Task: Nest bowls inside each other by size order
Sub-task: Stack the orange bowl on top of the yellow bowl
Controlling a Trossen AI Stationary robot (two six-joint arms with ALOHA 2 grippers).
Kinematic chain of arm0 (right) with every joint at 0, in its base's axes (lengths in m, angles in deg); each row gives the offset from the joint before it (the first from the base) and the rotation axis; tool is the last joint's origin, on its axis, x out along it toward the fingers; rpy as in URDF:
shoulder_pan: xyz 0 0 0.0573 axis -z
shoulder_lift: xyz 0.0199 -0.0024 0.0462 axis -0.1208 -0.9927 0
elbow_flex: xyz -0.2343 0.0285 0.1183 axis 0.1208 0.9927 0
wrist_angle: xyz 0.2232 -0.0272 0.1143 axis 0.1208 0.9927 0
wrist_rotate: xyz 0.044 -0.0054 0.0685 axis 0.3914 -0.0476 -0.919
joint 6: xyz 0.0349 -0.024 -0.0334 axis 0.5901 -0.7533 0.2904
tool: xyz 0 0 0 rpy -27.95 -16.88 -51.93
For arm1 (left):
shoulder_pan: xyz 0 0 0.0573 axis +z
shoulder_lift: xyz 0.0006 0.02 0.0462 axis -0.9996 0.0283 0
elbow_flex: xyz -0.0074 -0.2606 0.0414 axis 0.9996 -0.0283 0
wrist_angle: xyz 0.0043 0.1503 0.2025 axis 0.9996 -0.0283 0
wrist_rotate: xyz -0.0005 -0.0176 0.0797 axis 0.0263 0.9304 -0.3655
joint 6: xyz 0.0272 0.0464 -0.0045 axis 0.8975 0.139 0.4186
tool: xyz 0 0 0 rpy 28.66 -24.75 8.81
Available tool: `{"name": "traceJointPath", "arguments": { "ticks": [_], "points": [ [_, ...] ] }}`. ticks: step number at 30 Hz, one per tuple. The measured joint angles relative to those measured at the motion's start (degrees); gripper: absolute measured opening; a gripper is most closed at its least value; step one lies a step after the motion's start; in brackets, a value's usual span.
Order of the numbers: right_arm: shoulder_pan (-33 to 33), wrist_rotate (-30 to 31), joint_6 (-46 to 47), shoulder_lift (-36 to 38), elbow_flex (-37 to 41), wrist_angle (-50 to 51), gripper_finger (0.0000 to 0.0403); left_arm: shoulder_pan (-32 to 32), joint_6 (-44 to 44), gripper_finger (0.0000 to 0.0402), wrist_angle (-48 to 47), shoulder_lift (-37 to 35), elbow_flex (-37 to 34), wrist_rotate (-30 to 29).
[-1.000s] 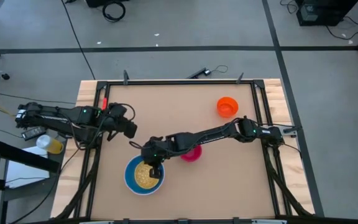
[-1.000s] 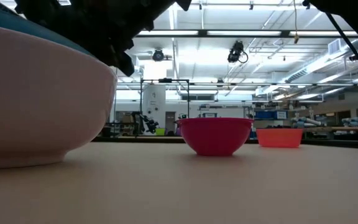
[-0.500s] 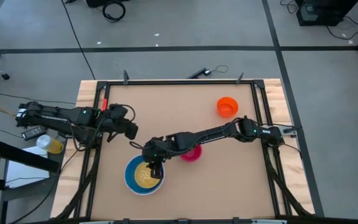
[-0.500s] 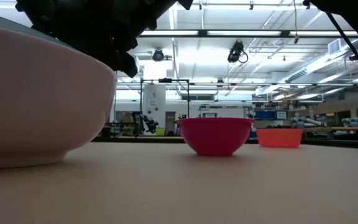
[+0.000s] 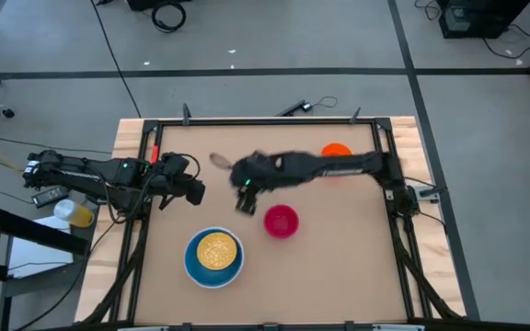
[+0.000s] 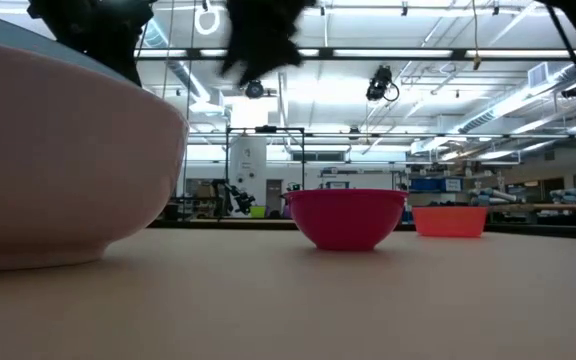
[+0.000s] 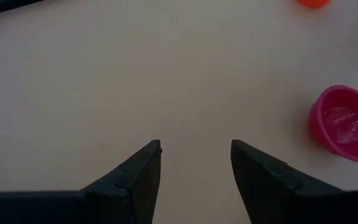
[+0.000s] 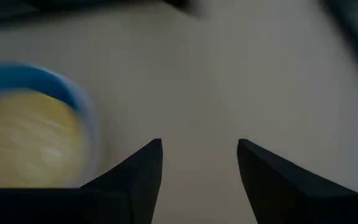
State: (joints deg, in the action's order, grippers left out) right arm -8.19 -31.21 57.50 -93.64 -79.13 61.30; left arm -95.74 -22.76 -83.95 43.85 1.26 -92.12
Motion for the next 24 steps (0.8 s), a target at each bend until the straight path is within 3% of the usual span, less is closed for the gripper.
{"name": "traceJointPath", "arguments": {
  "ticks": [4,10,14,18,24],
  "points": [
    [6.33,2.07,0.61,7.32,11.99,6.07,0.0213,-1.29,-0.09,0.0197,-0.01,0.00,0.00,0.01],
    [19.29,-0.48,4.07,22.55,41.15,2.54,0.0213,-6.44,-3.60,0.0197,-0.02,0.12,0.00,-0.82],
    [27.39,-2.36,4.56,28.61,54.72,0.54,0.0208,-9.62,-5.07,0.0197,0.02,1.73,-0.04,-4.10],
    [31.84,-8.83,1.38,30.66,62.03,-4.08,0.0207,-10.33,-2.36,0.0197,0.16,4.43,-0.04,-5.92],
    [33.50,-6.69,0.86,29.18,65.31,-6.87,0.0195,-10.26,-0.04,0.0197,3.45,8.08,-0.07,-3.52]
  ]
}}
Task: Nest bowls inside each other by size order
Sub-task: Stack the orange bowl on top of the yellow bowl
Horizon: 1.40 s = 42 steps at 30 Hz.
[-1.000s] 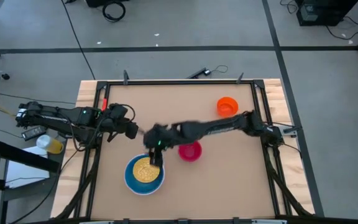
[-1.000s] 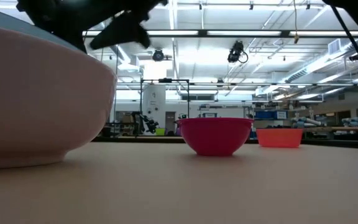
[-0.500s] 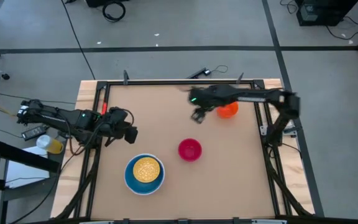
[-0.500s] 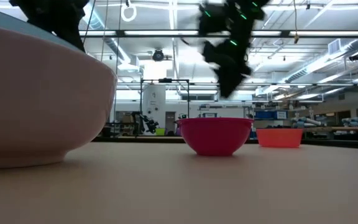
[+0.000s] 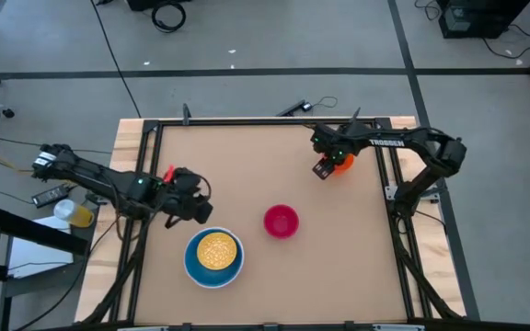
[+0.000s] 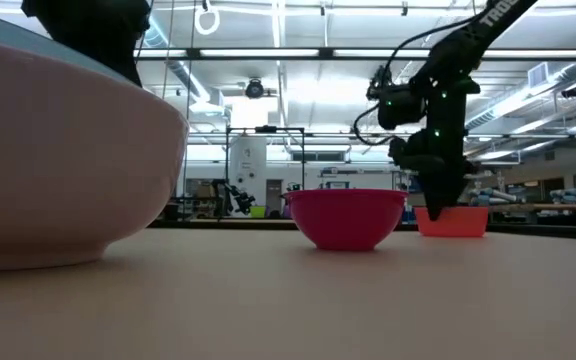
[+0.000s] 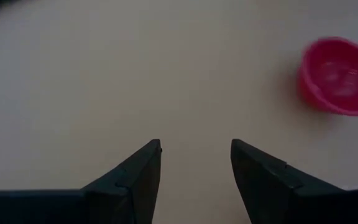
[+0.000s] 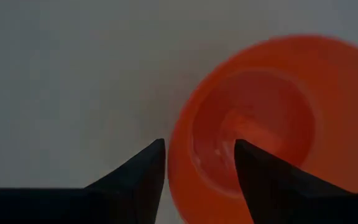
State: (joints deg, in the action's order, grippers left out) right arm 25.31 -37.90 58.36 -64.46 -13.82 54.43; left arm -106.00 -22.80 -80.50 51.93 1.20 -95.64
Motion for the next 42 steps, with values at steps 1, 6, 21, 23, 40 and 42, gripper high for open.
{"name": "traceJointPath", "arguments": {
  "ticks": [1,6,21,23,40,42],
  "points": [
    [0.17,0.00,-0.49,-0.35,0.04,-0.24,0.0185,0.15,-1.26,0.0197,1.09,0.31,0.00,1.51],
    [-0.63,-2.44,-4.77,-0.51,0.02,-2.41,0.0062,0.67,-7.58,0.0196,6.86,0.60,0.00,6.93],
    [-32.65,-6.75,10.23,2.49,-16.59,-17.67,0.0007,-0.62,7.93,0.0196,2.65,-2.19,8.88,8.27],
    [-37.54,-3.77,12.84,1.11,-20.40,-22.28,0.0007,-0.60,9.21,0.0196,1.14,-2.71,10.48,8.19],
    [-50.39,1.72,14.37,-36.12,-63.87,-12.46,0.0007,-1.03,12.99,0.0196,-0.13,-4.69,11.67,8.07],
    [-50.63,1.40,13.65,-39.39,-67.27,-10.40,0.0007,-1.56,12.85,0.0196,-0.15,-4.69,11.67,7.97]
  ]
}}
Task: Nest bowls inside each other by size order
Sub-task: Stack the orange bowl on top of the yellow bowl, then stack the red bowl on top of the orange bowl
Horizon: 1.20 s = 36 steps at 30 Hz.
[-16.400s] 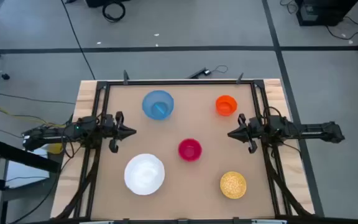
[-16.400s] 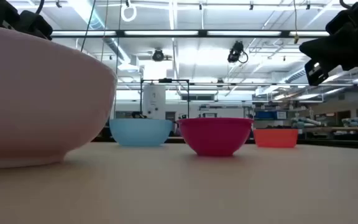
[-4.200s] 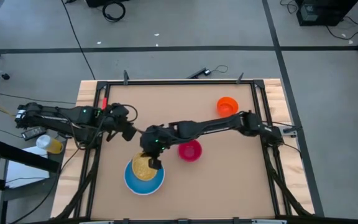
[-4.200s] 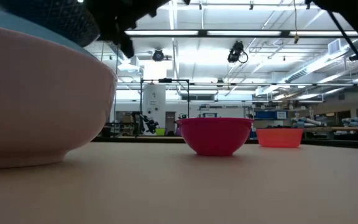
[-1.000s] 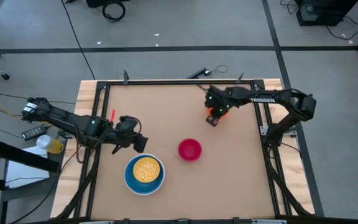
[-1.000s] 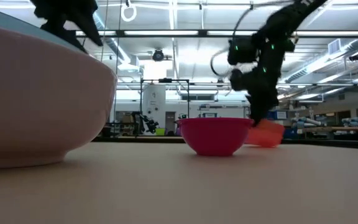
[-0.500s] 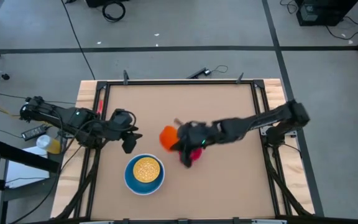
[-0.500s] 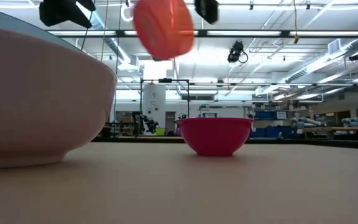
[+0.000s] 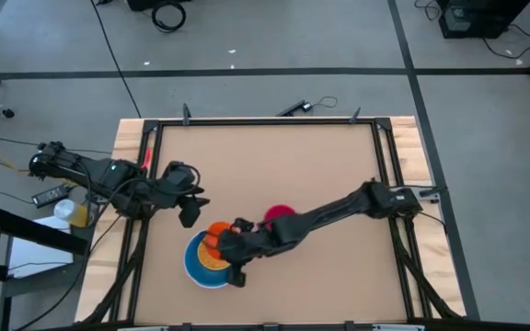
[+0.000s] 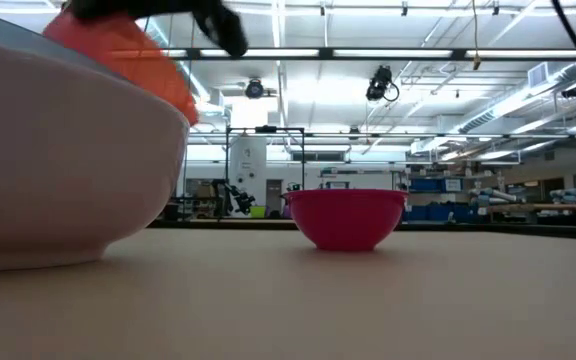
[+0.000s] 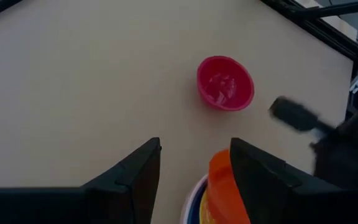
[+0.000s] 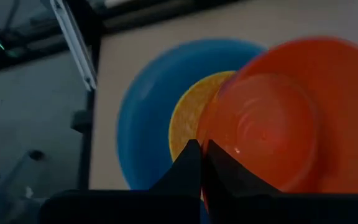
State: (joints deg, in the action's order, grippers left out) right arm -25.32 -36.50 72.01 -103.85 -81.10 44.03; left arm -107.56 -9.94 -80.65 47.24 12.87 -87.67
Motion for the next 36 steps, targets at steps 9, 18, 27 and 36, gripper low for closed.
{"name": "traceJointPath", "arguments": {
  "ticks": [9,18,27,36],
  "points": [
    [-1.03,-5.75,-2.06,-8.50,-7.80,0.69,0.0007,-4.11,-1.58,0.0196,-0.06,1.15,-0.02,-2.06],
    [-1.22,-6.30,-0.85,-10.04,-7.92,3.62,0.0114,-8.26,-3.60,0.0196,-0.55,2.75,-0.02,-3.48],
    [-2.22,17.42,6.76,0.91,-8.03,22.60,0.0201,-12.11,-7.92,0.0196,-1.97,3.83,-0.02,-4.25],
    [2.35,6.48,9.41,5.90,12.19,31.63,0.0194,-18.75,-18.67,0.0196,-3.22,5.30,-0.04,-8.80]
  ]
}}
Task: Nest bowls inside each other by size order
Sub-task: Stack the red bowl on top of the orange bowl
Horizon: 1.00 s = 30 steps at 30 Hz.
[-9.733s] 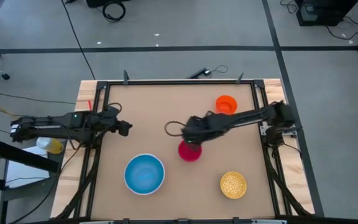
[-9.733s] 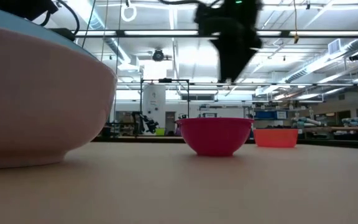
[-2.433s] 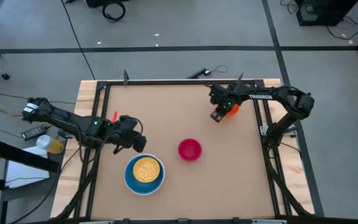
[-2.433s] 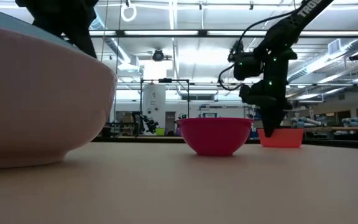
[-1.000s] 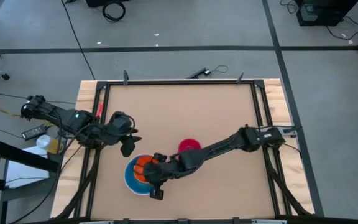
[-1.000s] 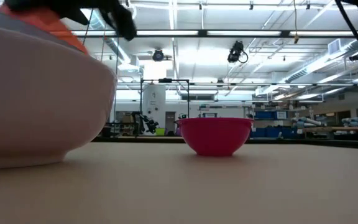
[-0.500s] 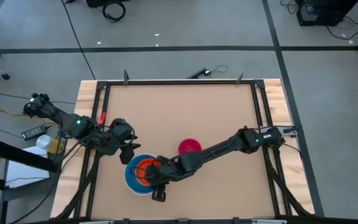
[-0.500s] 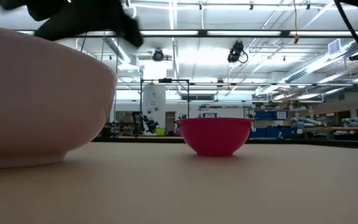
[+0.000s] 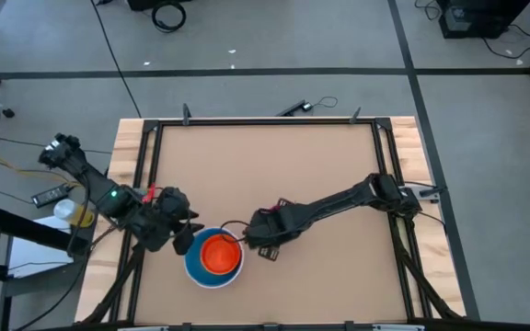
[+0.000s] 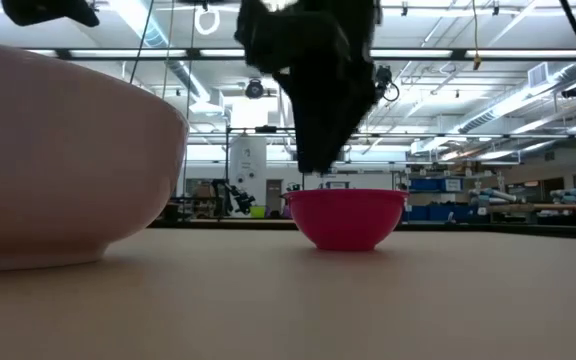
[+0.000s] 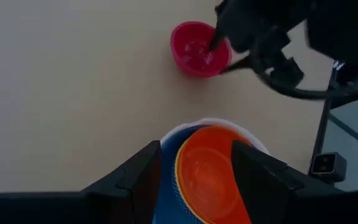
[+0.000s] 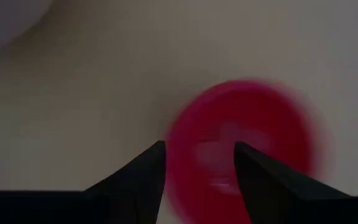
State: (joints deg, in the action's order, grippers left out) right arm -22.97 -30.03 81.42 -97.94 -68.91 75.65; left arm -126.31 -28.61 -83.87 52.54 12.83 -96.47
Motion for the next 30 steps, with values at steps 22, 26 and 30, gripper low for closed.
{"name": "traceJointPath", "arguments": {
  "ticks": [22,26,30],
  "points": [
    [2.24,-4.83,2.93,4.92,10.62,-14.72,0.0022,-5.09,-5.79,0.0196,-1.41,7.34,0.00,-1.03],
    [0.79,-6.00,-0.62,5.37,4.53,-26.21,0.0017,-4.71,-5.58,0.0196,-1.47,4.98,0.02,-0.25],
    [-0.23,-4.27,-3.27,4.48,2.53,-36.33,0.0017,-4.24,-5.20,0.0196,-2.37,2.28,0.02,-0.53]
  ]
}}
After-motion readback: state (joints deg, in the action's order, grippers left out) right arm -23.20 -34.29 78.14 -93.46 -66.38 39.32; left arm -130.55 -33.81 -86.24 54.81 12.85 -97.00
